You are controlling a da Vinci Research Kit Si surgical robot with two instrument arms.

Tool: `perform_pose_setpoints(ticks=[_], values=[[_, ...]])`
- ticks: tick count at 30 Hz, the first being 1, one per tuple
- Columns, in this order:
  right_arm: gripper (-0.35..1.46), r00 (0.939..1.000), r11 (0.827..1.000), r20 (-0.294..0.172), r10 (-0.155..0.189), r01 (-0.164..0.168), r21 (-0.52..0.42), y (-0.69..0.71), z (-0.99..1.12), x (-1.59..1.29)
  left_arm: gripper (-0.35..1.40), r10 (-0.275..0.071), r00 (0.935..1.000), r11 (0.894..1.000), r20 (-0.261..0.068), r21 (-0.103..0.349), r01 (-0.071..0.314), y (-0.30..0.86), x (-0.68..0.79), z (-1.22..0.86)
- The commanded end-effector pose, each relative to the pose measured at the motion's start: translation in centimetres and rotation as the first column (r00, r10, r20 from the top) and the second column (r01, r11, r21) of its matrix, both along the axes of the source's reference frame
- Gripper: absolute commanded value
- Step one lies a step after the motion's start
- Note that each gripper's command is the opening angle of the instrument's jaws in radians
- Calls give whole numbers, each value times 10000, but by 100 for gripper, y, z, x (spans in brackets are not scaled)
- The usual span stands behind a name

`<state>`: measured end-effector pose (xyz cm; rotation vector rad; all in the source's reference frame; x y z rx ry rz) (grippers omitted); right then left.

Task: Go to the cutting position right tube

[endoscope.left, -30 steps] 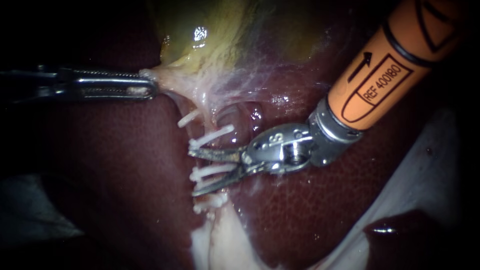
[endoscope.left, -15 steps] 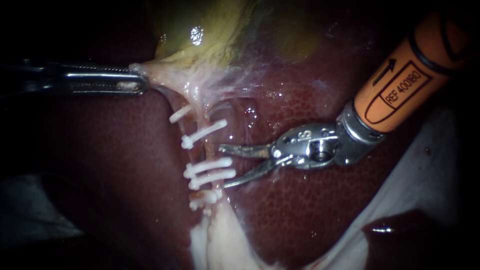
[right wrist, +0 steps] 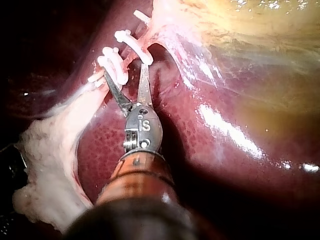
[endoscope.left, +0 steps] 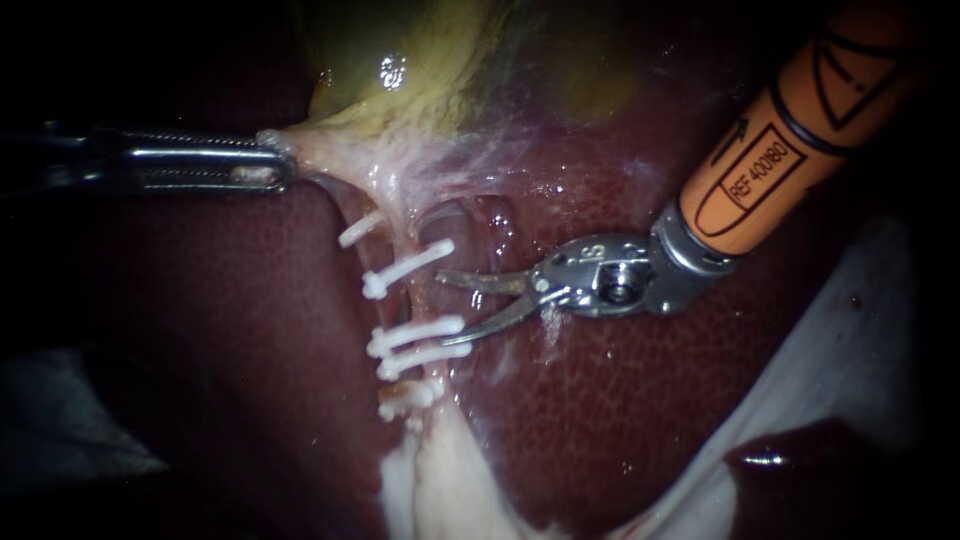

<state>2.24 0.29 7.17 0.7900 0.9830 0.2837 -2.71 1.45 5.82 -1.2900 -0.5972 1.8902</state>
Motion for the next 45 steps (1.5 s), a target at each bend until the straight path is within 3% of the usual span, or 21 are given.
perform_pose_setpoints(ticks=[1,10,19,28,36,45], values=[[130,10000,10000,-74,1,0,91,-1,1,4,-35,-5,10000,10000,-7,-4,5,0,0,0],[132,9963,9987,-856,-29,73,509,-10,1,27,-35,-6,10000,10000,-7,-4,6,0,0,0],[130,9805,9960,-1932,357,-190,877,-9,-1,52,-35,-13,10000,10000,-11,-3,13,0,-2,0],[130,9844,9885,-1542,846,-634,1375,-10,-4,79,-35,-22,10000,10000,-16,-3,22,1,-3,0],[134,9845,9864,-1487,926,-703,1487,-9,-5,87,-35,-35,10000,10000,-24,-4,35,1,-6,0],[137,9795,9791,-1693,1091,-764,1887,-9,-42,85,-35,-26,10000,10000,-19,-4,26,1,-5,0]])
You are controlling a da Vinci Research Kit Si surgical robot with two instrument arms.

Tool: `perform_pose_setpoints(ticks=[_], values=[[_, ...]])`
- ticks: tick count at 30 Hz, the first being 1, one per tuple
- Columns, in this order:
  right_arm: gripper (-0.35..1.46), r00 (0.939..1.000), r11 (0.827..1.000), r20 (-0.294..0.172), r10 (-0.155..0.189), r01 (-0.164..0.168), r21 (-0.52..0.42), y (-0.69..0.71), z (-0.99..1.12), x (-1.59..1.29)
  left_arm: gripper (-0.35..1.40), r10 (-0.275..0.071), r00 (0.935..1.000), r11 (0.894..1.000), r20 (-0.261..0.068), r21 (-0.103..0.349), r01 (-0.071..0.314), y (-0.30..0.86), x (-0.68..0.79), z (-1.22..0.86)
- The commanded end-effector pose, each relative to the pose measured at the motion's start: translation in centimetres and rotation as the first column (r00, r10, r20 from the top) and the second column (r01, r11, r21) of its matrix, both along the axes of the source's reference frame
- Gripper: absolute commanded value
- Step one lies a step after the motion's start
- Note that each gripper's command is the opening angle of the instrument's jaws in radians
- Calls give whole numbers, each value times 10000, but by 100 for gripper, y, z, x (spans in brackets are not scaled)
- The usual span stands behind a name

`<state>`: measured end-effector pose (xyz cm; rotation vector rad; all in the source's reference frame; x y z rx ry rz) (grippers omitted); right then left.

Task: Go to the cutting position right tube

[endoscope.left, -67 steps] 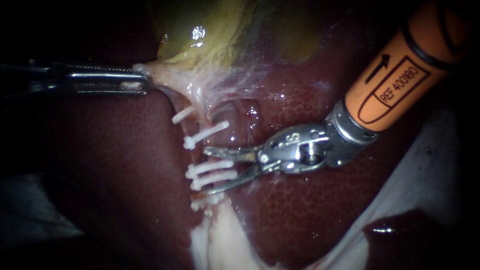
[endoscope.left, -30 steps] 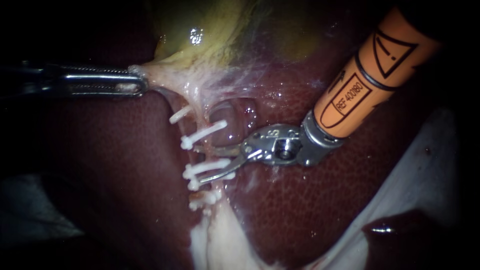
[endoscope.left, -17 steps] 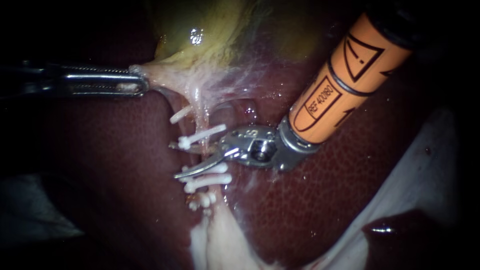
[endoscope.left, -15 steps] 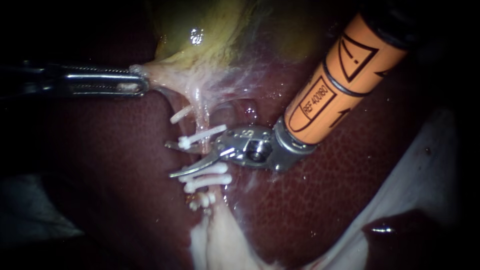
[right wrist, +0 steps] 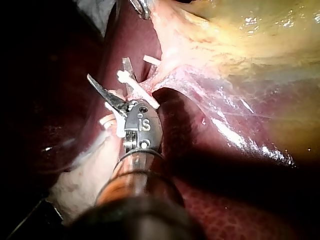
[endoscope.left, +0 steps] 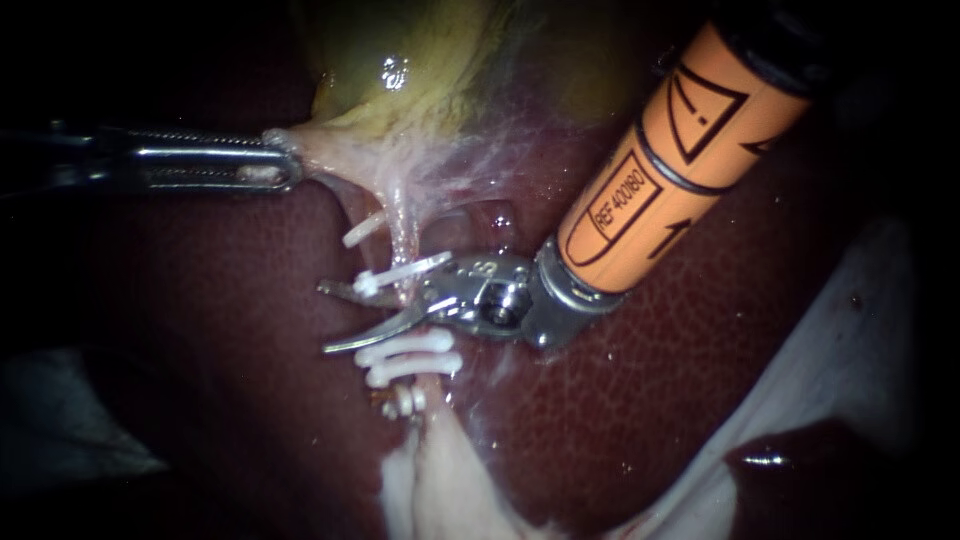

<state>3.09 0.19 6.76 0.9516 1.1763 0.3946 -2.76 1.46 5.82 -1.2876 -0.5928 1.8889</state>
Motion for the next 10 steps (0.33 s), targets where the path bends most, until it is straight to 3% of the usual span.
perform_pose_setpoints(ticks=[1,10], values=[[137,10000,10000,-21,-11,11,-9,0,-6,0,-35,10,10000,10000,10,-1,-10,0,0,0],[137,10000,10000,-54,-43,43,26,-1,-18,2,-35,11,10000,10000,11,-1,-11,0,0,0]])
